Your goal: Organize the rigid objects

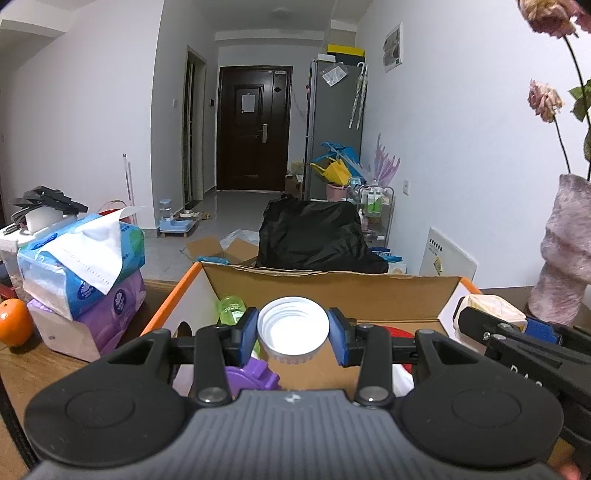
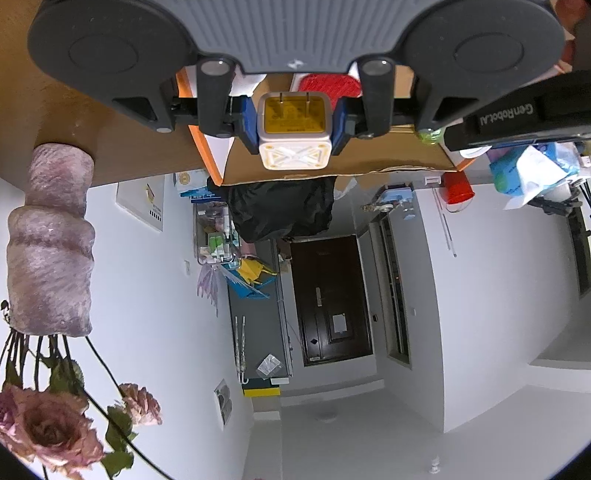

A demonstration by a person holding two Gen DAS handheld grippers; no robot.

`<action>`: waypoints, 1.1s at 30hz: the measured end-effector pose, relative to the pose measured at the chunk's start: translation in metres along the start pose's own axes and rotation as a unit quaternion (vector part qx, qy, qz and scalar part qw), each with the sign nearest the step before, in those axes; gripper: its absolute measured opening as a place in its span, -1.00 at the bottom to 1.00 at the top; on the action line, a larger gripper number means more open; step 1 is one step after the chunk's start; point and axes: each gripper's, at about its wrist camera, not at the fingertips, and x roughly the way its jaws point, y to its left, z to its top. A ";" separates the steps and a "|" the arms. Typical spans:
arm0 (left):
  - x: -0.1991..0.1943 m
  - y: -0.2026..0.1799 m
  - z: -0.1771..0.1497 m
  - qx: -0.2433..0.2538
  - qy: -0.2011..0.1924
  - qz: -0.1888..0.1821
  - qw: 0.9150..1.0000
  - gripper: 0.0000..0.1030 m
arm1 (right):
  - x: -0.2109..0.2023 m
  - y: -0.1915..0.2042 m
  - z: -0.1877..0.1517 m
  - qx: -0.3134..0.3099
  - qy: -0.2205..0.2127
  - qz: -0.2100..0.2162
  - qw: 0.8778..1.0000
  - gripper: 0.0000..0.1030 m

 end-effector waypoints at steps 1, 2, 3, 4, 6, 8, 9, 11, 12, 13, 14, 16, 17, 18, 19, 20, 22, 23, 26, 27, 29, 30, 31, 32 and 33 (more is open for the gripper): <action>0.003 0.000 0.000 0.000 0.002 0.001 1.000 -0.20 | 0.003 0.000 0.000 -0.001 0.002 0.000 1.000 -0.26; 0.004 0.001 0.000 -0.001 0.004 0.001 1.000 -0.20 | 0.006 0.000 0.000 -0.002 0.005 0.000 1.000 -0.26; 0.006 0.001 0.000 -0.004 0.008 0.000 1.000 -0.20 | 0.008 0.001 0.000 -0.003 0.007 0.000 1.000 -0.26; 0.008 0.003 0.000 -0.008 0.013 0.000 1.000 -0.20 | 0.009 0.001 0.000 -0.005 0.010 0.001 1.000 -0.26; 0.011 0.006 0.000 -0.010 0.021 0.002 1.000 -0.19 | 0.012 0.002 -0.001 -0.007 0.017 0.002 1.000 -0.26; 0.013 0.008 -0.001 -0.011 0.029 0.005 0.999 0.20 | 0.013 0.002 -0.002 -0.010 0.027 0.002 1.000 -0.26; 0.014 0.009 -0.002 -0.013 0.033 0.009 0.999 0.74 | 0.012 0.002 -0.002 -0.009 0.027 -0.003 1.000 -0.16; 0.011 0.013 -0.003 -0.016 0.022 0.026 0.999 1.00 | 0.009 -0.001 -0.001 -0.004 0.024 -0.013 1.000 0.30; 0.009 0.014 -0.003 -0.013 0.015 0.036 0.999 1.00 | 0.007 -0.002 -0.001 -0.001 0.021 -0.017 1.000 0.58; 0.008 0.015 -0.002 -0.010 0.015 0.037 0.999 1.00 | 0.004 -0.003 0.000 0.001 0.016 -0.022 1.000 0.67; 0.007 0.017 -0.002 -0.011 0.015 0.036 0.999 1.00 | 0.002 -0.004 0.000 -0.001 0.013 -0.025 1.000 0.76; 0.007 0.022 -0.002 -0.016 0.017 0.034 0.999 1.00 | 0.000 -0.004 0.000 -0.003 0.011 -0.029 1.000 0.91; 0.007 0.022 -0.002 -0.016 0.017 0.035 0.999 1.00 | -0.001 -0.005 0.000 -0.001 0.009 -0.030 0.999 1.00; 0.007 0.023 -0.002 -0.016 0.016 0.036 0.999 1.00 | -0.002 -0.006 0.000 0.000 0.007 -0.031 1.000 1.00; 0.006 0.023 -0.001 -0.015 0.015 0.037 0.999 1.00 | -0.002 -0.006 0.000 -0.001 0.008 -0.031 0.999 1.00; 0.005 0.023 -0.001 -0.014 0.014 0.038 0.999 1.00 | -0.002 -0.006 0.000 -0.001 0.009 -0.030 0.999 1.00; 0.002 0.023 -0.001 -0.013 0.009 0.036 0.999 1.00 | -0.001 -0.007 0.001 0.000 0.009 -0.029 1.000 1.00; 0.001 0.023 -0.001 -0.015 0.007 0.034 0.999 1.00 | -0.002 -0.007 0.001 0.001 0.009 -0.028 1.000 1.00; -0.006 0.023 0.000 -0.015 0.000 0.029 0.999 1.00 | -0.004 -0.006 0.002 0.001 0.008 -0.028 1.000 1.00; -0.009 0.023 0.000 -0.012 -0.005 0.030 0.999 1.00 | -0.005 -0.005 0.003 0.001 0.008 -0.029 1.000 1.00; -0.015 0.022 0.000 -0.009 -0.013 0.034 0.999 1.00 | -0.006 -0.005 0.004 0.000 0.010 -0.032 0.999 1.00; -0.020 0.021 0.000 -0.010 -0.020 0.037 0.999 1.00 | -0.007 -0.005 0.004 -0.002 0.011 -0.032 0.999 1.00; -0.023 0.021 0.001 -0.011 -0.024 0.037 0.999 1.00 | -0.009 -0.004 0.005 -0.004 0.011 -0.031 0.999 1.00; -0.027 0.021 0.001 -0.012 -0.028 0.036 0.999 1.00 | -0.010 -0.004 0.005 -0.005 0.011 -0.031 0.999 1.00; -0.031 0.021 0.002 -0.012 -0.031 0.034 0.999 1.00 | -0.013 -0.004 0.006 -0.005 0.010 -0.031 0.999 1.00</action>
